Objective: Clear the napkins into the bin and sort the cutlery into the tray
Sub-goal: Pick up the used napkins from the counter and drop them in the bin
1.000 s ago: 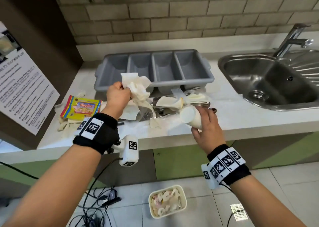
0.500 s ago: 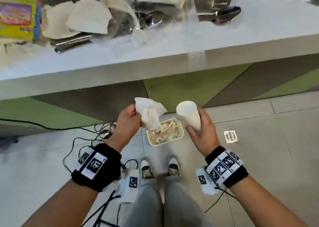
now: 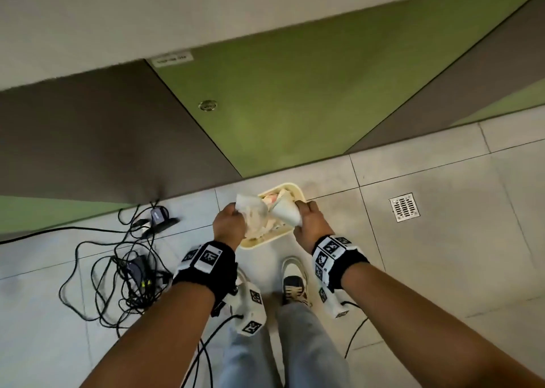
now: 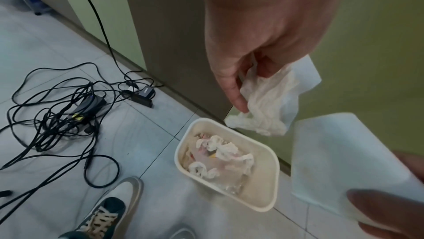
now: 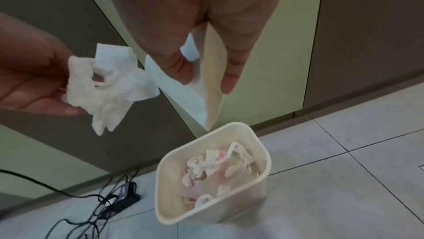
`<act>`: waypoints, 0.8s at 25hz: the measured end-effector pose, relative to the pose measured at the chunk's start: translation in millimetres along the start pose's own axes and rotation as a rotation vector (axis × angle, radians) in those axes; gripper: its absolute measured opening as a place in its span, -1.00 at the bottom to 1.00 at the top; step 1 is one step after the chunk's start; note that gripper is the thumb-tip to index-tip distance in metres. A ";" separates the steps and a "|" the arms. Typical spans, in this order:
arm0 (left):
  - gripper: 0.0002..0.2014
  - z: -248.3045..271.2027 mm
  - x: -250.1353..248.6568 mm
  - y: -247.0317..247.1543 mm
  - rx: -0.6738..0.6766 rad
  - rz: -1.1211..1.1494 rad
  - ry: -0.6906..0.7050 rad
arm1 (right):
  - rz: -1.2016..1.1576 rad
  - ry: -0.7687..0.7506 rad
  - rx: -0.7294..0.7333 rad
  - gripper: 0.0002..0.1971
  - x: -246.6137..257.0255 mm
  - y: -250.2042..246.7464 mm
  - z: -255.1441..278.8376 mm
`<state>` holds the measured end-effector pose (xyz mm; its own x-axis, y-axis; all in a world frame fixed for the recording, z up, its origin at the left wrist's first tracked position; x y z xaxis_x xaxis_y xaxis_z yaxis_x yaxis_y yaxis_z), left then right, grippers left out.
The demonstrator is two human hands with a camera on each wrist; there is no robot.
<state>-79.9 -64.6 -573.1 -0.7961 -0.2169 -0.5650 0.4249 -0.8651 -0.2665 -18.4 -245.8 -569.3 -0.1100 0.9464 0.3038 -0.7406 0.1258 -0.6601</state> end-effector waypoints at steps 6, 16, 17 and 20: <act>-0.59 -60.1 39.0 26.3 0.006 -0.236 -0.046 | 0.218 -0.046 0.108 -0.33 1.0 42.7 -67.8; -0.64 -43.5 24.7 22.5 0.127 -0.112 -0.128 | 0.238 0.014 0.162 -0.44 -24.6 42.2 -52.8; -0.66 -32.1 10.3 20.7 0.134 -0.113 -0.105 | 0.230 0.007 0.150 -0.45 -23.2 32.0 -40.9; -0.74 18.4 -36.7 16.3 0.185 -0.098 -0.037 | 0.199 -0.080 0.069 -0.49 -5.2 -17.2 2.2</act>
<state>-51.7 -79.1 -542.4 -0.8464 -0.1412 -0.5136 0.2608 -0.9506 -0.1685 -6.6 -253.6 -558.0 -0.3089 0.9235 0.2274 -0.7425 -0.0848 -0.6645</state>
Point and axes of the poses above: each hand's wrist, its own z-axis away from the middle knuckle, its own y-axis out of the palm, x = y × z, the point moved 9 cm from there along -z, towards the middle knuckle, and after that the axes turned 14 degrees about z, right-handed, at the moved point
